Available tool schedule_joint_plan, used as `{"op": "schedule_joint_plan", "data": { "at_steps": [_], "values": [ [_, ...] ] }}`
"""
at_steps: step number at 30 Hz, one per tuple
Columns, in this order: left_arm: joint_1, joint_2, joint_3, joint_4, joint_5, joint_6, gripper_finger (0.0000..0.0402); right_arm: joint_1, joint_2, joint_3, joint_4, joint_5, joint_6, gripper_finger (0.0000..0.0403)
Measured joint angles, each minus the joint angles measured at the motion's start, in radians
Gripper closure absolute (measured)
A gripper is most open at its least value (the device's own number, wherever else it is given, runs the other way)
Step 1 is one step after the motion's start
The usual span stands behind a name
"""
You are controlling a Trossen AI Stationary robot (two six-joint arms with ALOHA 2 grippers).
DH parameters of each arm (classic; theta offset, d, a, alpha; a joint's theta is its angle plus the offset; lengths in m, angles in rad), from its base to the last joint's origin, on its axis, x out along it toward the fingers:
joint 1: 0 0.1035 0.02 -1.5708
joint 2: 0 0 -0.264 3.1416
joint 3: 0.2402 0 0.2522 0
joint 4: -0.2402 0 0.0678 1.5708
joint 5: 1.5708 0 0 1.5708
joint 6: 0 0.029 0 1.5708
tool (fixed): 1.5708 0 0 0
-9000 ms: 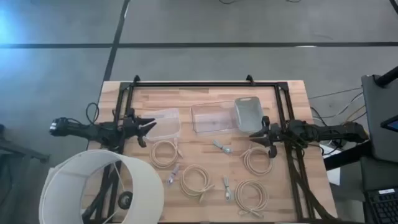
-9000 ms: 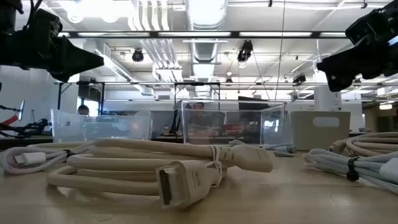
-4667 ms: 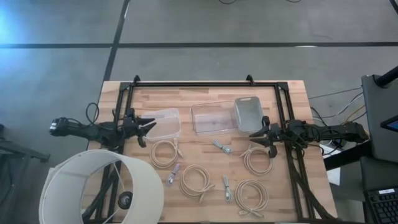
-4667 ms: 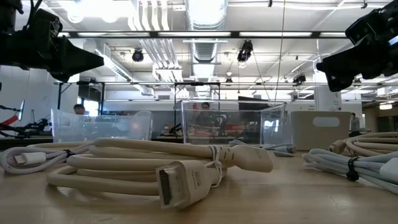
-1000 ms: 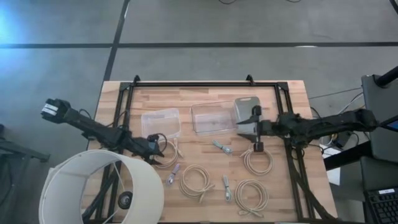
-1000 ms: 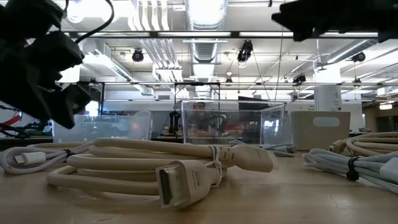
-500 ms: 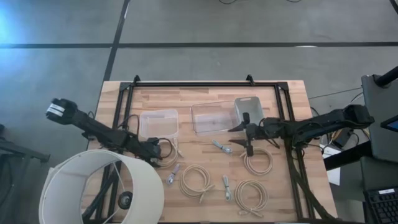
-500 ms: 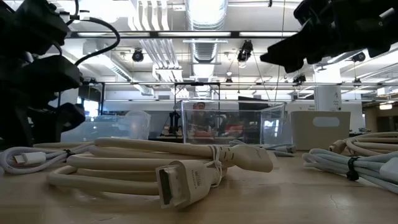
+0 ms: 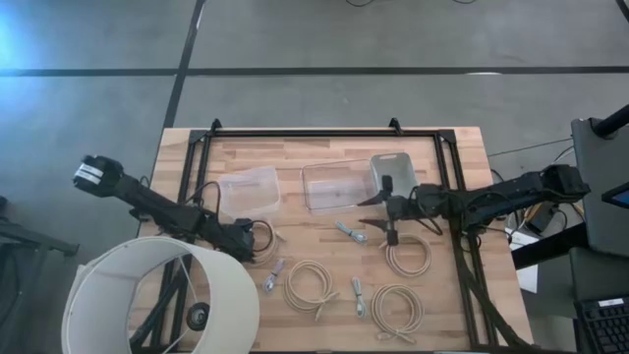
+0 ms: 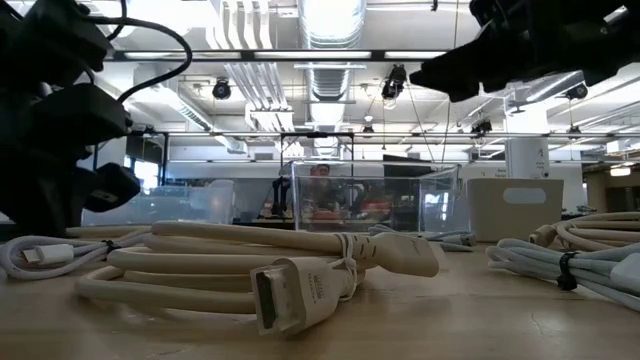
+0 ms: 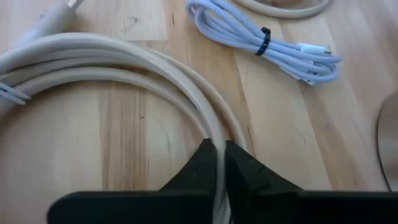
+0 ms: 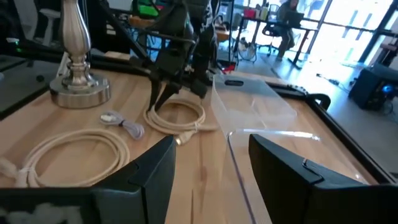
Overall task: Pick & Place USB Port
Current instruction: Put the top left brown charger cable into the left transparent bin
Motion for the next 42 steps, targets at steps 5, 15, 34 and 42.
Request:
{"op": "schedule_joint_plan", "data": {
  "at_steps": [5, 15, 34, 42],
  "values": [
    [-0.003, -0.032, 0.059, 0.006, -0.019, 0.022, 0.0375, 0.0, 0.014, 0.025, 0.0, 0.0, -0.02, 0.0202],
    [-0.005, -0.055, 0.374, -0.423, -0.266, 0.21, 0.0374, 0.0, 0.019, 0.035, -0.002, 0.0, -0.064, 0.0202],
    [0.188, -0.055, 0.404, -0.787, -0.73, 0.077, 0.0373, 0.0, 0.02, 0.035, 0.0, 0.0, -0.073, 0.0202],
    [0.244, -0.053, 0.253, -0.564, -0.728, 0.127, 0.0372, 0.0, 0.02, 0.035, 0.004, 0.0, -0.071, 0.0202]
  ]
}}
